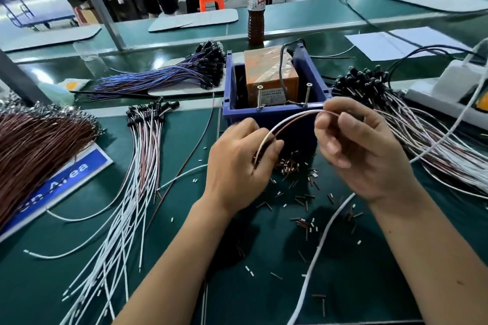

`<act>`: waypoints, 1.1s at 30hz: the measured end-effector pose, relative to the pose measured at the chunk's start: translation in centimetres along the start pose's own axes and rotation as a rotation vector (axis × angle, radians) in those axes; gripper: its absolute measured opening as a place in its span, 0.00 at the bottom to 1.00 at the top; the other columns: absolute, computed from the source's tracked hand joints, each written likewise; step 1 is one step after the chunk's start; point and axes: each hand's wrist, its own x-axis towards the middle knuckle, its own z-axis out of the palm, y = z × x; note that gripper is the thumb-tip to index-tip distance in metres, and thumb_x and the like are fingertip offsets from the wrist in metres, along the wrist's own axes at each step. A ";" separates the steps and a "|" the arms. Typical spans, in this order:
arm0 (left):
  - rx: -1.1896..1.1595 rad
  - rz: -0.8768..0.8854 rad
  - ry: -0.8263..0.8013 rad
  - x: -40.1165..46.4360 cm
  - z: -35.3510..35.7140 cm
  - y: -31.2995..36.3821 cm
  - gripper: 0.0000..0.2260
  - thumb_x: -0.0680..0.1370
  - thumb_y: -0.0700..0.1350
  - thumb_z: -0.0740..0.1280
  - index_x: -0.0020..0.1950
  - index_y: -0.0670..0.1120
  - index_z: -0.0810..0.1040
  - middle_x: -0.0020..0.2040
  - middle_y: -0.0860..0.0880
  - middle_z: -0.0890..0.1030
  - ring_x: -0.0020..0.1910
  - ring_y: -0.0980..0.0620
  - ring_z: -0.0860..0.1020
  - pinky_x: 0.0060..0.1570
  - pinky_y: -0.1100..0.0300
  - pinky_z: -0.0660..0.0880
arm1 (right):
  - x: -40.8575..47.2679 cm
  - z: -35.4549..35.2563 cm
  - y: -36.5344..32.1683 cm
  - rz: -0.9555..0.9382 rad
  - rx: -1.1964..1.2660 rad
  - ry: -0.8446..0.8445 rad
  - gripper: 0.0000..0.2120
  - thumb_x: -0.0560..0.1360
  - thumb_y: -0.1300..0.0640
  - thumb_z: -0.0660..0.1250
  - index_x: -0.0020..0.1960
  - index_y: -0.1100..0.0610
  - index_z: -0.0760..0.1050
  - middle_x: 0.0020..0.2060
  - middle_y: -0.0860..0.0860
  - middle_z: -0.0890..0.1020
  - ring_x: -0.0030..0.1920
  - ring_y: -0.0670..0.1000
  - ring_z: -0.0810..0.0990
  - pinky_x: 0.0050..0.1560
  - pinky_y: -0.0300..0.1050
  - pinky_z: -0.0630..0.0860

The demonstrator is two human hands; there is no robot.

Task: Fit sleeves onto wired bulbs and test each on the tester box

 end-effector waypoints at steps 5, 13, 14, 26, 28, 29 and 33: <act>-0.234 0.062 0.067 -0.1 0.2 1.4 0.20 0.81 0.57 0.66 0.64 0.43 0.76 0.51 0.48 0.78 0.46 0.47 0.76 0.45 0.49 0.74 | 0.1 0.7 0.6 0.013 -0.062 0.008 0.14 0.77 0.52 0.73 0.59 0.58 0.84 0.47 0.56 0.87 0.33 0.47 0.79 0.27 0.33 0.72; -1.029 -0.370 -0.263 -0.3 -0.5 2.7 0.37 0.76 0.75 0.59 0.65 0.43 0.76 0.43 0.43 0.81 0.36 0.43 0.77 0.36 0.54 0.72 | 0.4 -0.9 -0.6 -0.045 0.215 0.155 0.12 0.73 0.50 0.77 0.51 0.56 0.84 0.36 0.47 0.81 0.31 0.40 0.73 0.26 0.30 0.71; -1.017 -0.392 -0.276 -0.3 -0.4 2.8 0.36 0.77 0.74 0.59 0.65 0.43 0.76 0.43 0.42 0.82 0.37 0.43 0.77 0.36 0.53 0.72 | 0.4 -0.8 -0.4 -0.045 0.186 0.140 0.11 0.74 0.53 0.77 0.53 0.56 0.84 0.39 0.48 0.82 0.32 0.41 0.74 0.27 0.30 0.71; -1.232 -0.598 -0.518 0.0 -0.7 1.7 0.05 0.83 0.42 0.63 0.52 0.42 0.78 0.33 0.47 0.77 0.26 0.53 0.73 0.26 0.64 0.70 | 0.3 1.7 1.9 0.066 -0.433 0.251 0.12 0.72 0.44 0.75 0.49 0.51 0.87 0.28 0.50 0.77 0.25 0.45 0.70 0.25 0.36 0.64; -1.402 -0.587 -0.483 0.3 -1.4 1.9 0.06 0.84 0.40 0.60 0.51 0.43 0.76 0.33 0.49 0.72 0.23 0.57 0.66 0.22 0.67 0.63 | 0.3 1.9 2.2 0.113 -0.384 0.202 0.14 0.76 0.44 0.75 0.55 0.53 0.83 0.29 0.52 0.75 0.25 0.47 0.68 0.25 0.39 0.62; -1.528 -0.570 -0.453 0.5 -1.8 2.0 0.06 0.85 0.40 0.58 0.52 0.43 0.74 0.33 0.50 0.70 0.23 0.59 0.63 0.21 0.68 0.60 | 0.3 2.1 2.3 0.154 -0.372 0.165 0.17 0.77 0.43 0.73 0.57 0.55 0.80 0.30 0.53 0.75 0.26 0.49 0.68 0.24 0.40 0.62; -1.889 -0.501 -0.291 1.5 -3.2 1.8 0.11 0.86 0.49 0.51 0.54 0.47 0.70 0.32 0.53 0.61 0.25 0.59 0.56 0.24 0.66 0.54 | -0.3 3.5 3.1 0.348 -0.481 -0.098 0.19 0.81 0.44 0.61 0.62 0.57 0.76 0.43 0.55 0.81 0.40 0.53 0.79 0.31 0.42 0.73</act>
